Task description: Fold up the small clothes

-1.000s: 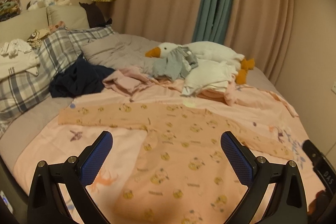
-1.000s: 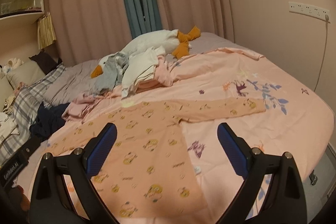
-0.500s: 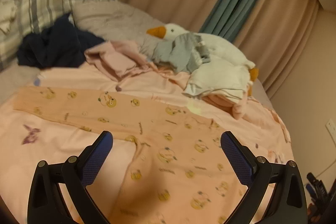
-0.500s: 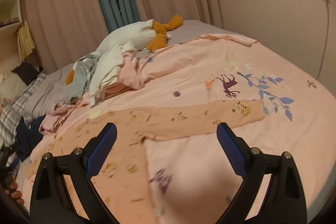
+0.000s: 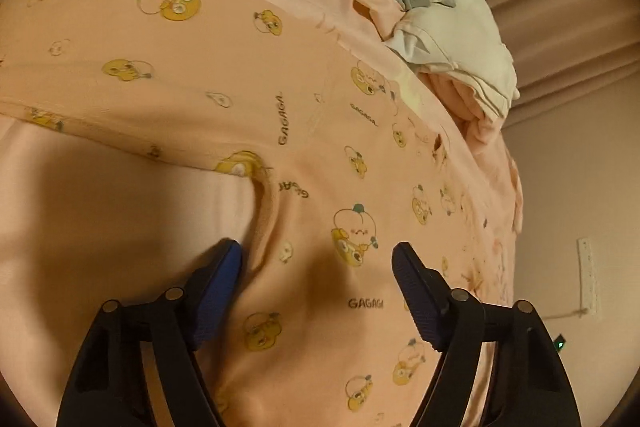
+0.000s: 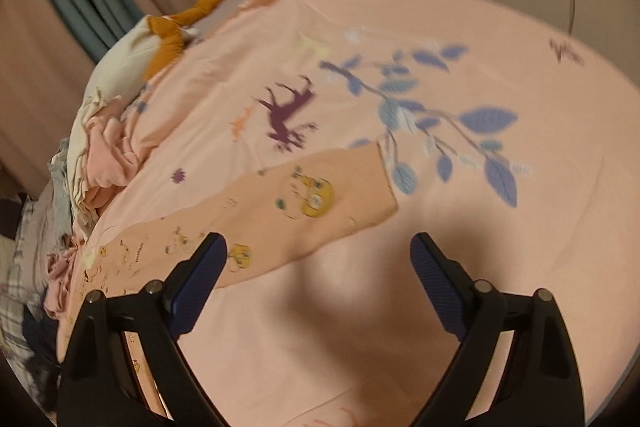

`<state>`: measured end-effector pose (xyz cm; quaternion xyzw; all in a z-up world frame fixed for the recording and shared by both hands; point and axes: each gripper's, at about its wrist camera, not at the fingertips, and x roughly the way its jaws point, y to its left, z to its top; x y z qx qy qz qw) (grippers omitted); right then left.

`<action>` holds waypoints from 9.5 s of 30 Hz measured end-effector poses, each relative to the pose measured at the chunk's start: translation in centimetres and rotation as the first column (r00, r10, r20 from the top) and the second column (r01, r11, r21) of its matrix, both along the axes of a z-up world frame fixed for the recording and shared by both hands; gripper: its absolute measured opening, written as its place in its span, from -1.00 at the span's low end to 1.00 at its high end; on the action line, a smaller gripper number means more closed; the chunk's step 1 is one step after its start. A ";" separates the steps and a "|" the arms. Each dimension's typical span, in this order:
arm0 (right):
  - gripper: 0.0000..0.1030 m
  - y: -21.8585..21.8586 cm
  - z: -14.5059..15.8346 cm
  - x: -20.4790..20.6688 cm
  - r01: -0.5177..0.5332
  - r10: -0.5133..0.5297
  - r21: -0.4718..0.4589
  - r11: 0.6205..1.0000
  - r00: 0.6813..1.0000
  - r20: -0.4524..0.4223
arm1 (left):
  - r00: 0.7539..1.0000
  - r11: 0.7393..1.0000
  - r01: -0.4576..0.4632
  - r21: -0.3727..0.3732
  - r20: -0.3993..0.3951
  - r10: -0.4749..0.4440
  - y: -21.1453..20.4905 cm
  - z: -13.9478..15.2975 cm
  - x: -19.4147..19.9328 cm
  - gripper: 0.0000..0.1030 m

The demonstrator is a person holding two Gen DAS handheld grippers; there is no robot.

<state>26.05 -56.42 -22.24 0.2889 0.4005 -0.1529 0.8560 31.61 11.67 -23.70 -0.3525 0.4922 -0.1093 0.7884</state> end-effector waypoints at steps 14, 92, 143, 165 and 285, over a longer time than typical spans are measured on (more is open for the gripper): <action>0.36 -4.0 -3.9 2.6 0.058 -0.060 0.237 0.970 0.998 0.001 | 0.999 0.997 -0.038 -0.069 -0.035 0.036 1.6 -1.4 0.8 -0.05; -0.17 50.5 0.3 18.1 -0.768 0.789 0.282 0.575 0.612 0.059 | 0.995 0.976 -0.099 0.191 0.009 0.099 6.4 2.6 0.5 -0.77; 0.06 25.1 -2.6 11.2 -0.465 0.444 -0.083 0.882 0.876 -0.188 | 0.713 0.710 -0.701 -0.067 -0.081 0.696 28.9 -2.3 -9.0 -0.75; -0.67 27.6 -4.4 12.0 -0.585 0.565 -0.267 0.766 0.810 -0.156 | 0.718 0.658 -0.647 0.387 0.017 0.696 24.6 0.2 -5.3 -0.91; -0.57 28.4 1.6 17.0 -0.553 0.553 0.099 0.827 0.832 0.030 | 0.994 0.713 -0.105 0.693 0.071 0.078 -3.5 -0.5 1.4 -0.17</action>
